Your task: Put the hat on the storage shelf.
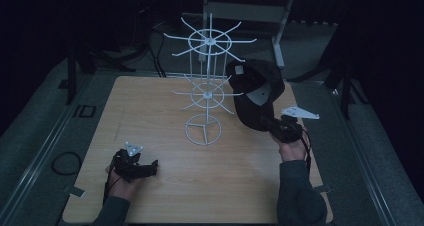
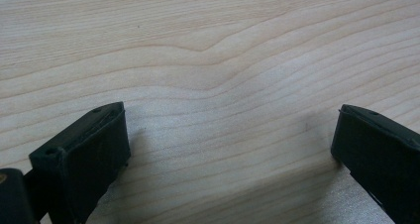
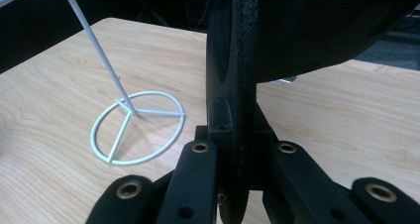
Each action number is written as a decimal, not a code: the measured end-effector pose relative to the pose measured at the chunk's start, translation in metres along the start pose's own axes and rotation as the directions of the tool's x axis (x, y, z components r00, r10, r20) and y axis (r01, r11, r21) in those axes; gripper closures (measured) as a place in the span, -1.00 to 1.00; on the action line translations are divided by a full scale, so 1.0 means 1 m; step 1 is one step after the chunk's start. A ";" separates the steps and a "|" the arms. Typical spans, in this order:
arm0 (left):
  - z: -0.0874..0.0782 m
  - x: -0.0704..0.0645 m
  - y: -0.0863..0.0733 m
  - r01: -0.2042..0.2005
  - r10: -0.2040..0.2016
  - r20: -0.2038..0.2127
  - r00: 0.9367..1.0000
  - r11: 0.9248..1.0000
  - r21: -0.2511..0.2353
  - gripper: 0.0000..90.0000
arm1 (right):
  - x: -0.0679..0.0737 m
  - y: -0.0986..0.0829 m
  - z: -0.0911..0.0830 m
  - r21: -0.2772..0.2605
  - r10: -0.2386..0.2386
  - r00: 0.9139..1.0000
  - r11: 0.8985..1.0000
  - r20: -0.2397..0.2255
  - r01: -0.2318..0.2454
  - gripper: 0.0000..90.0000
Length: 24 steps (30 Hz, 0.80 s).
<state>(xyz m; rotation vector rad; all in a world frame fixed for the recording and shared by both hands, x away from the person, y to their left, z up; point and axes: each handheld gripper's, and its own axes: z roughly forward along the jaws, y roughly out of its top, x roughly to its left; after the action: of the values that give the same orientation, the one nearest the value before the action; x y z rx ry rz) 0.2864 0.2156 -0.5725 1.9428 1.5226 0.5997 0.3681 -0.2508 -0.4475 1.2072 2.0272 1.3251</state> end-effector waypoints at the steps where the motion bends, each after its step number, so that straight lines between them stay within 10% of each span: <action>1: 0.000 0.000 0.000 0.000 0.000 -0.001 1.000 1.000 0.000 -0.97 | 0.000 0.001 0.000 -0.002 -0.002 1.000 1.000 -0.001 0.002 0.93; 24: 0.000 0.000 0.000 -0.001 0.001 0.000 1.000 1.000 0.000 -0.97 | 0.002 0.013 -0.001 -0.025 -0.024 1.000 0.999 -0.007 0.024 0.93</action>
<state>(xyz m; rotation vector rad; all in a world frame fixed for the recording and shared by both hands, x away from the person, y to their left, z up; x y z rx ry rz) 0.2864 0.2157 -0.5725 1.9437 1.5218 0.6002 0.3717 -0.2472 -0.4354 1.1649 2.0177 1.3412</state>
